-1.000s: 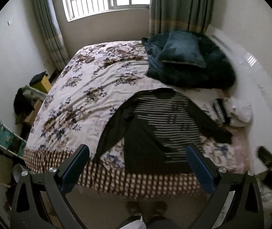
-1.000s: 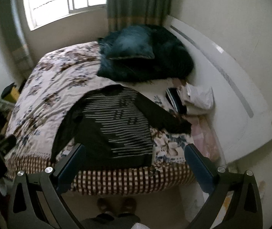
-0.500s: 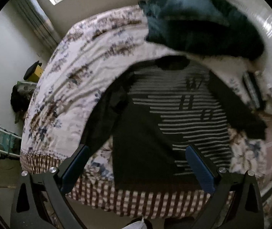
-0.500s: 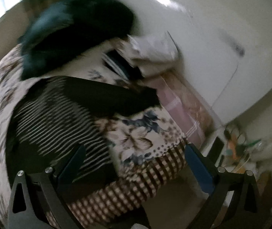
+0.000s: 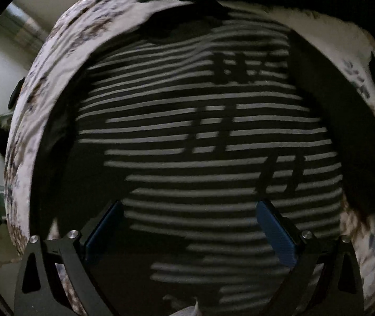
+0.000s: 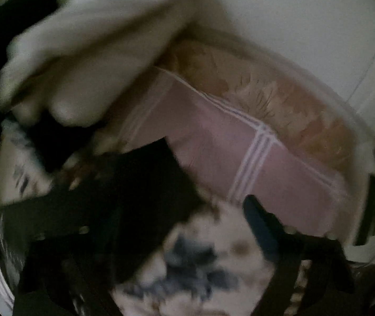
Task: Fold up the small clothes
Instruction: 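Lower both grippers onto the striped sweater's hem and grasp it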
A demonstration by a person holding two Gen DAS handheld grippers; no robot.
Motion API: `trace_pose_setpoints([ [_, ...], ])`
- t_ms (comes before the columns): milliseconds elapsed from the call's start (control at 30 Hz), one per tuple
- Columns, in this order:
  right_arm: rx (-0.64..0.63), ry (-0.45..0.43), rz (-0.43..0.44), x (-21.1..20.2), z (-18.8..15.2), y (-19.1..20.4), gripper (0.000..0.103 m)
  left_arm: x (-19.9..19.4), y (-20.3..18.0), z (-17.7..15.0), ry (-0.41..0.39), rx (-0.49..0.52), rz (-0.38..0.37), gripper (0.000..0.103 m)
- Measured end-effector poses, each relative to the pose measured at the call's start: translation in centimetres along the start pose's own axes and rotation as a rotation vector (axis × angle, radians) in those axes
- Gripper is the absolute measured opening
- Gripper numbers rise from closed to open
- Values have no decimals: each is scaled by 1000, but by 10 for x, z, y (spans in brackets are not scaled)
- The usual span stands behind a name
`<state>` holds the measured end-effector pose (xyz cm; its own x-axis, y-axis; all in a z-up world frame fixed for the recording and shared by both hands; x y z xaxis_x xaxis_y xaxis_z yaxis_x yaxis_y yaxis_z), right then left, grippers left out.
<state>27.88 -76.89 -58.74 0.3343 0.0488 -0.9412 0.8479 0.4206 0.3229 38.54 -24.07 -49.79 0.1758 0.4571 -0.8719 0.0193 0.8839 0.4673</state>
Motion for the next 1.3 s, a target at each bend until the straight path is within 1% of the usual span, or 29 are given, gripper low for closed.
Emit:
trace_pose_setpoints([
  [33,21,18,28,15,5,-7,75,4,-10,3,0,8,-2,103],
  [67,27,29,60,26,8,-10,60,7,-20,6,1,15,-2,103],
  [100,21,43,88,37,9,-12,50,10,-27,8,1,23,-3,103],
  [133,12,43,106,41,9,-11,31,11,-33,8,0,32,-3,103],
  [167,-12,24,113,40,8,-9,6,13,-39,10,0,37,-4,103],
  [233,-78,-21,55,26,2,-4,5,15,-46,10,5,45,-5,103],
  [333,-102,-71,51,-7,-11,-5,5,14,-51,6,14,53,-11,103],
  [433,-69,-108,41,-35,-16,-18,5,11,-55,3,8,69,-11,103],
  [467,-61,-109,33,-40,-15,-24,5,10,-56,2,5,75,-10,103],
  [533,-55,-69,-11,-38,-19,-38,6,10,-56,-1,3,81,-6,103],
  [567,-40,-44,-10,-35,-20,-47,10,10,-56,-2,2,81,-3,103],
  [600,-18,-14,-10,-31,-22,-54,17,10,-55,-3,1,80,-1,103],
  [633,16,4,1,-30,-25,-64,36,11,-54,-3,1,80,1,103],
  [700,114,-21,74,-40,-35,-84,54,13,-52,-6,5,78,4,103],
  [733,183,-31,112,-42,-43,-93,59,15,-50,-7,8,76,4,103],
  [767,229,-30,138,-42,-49,-100,62,18,-47,-8,12,74,6,103],
  [867,417,34,283,-14,-72,-115,63,29,-44,-13,38,68,12,103],
  [900,474,40,340,-2,-78,-117,63,32,-42,-16,51,63,13,103],
  [933,498,34,371,6,-81,-117,63,36,-41,-17,61,56,11,103],
  [967,513,10,371,12,-83,-117,64,39,-38,-18,71,48,9,103],
  [1033,550,-87,369,14,-85,-115,63,45,-34,-18,93,35,5,103],
  [1067,573,-132,372,12,-86,-114,54,48,-31,-18,99,25,5,103],
  [1100,580,-173,365,8,-86,-111,41,50,-28,-17,100,17,6,103],
  [1133,567,-188,358,5,-82,-107,10,51,-25,-16,98,7,6,103],
  [1200,497,-226,346,-6,-77,-94,9,54,-18,-13,95,-18,-3,103],
  [1300,358,-268,288,-30,-69,-69,9,62,-5,-11,105,-58,-22,103],
])
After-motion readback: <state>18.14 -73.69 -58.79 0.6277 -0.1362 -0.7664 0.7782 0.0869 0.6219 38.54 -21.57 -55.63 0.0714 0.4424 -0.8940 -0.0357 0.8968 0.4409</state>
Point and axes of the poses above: each gripper's, at about its wrist camera, not at the fingertips, and x roughly the way its jaws point, y to its left, z to its top, the point moved 2 cm from there along x, roughly the way its jaws point, and after that the axes turned 15 degrees about z, right-handed, at the moved point
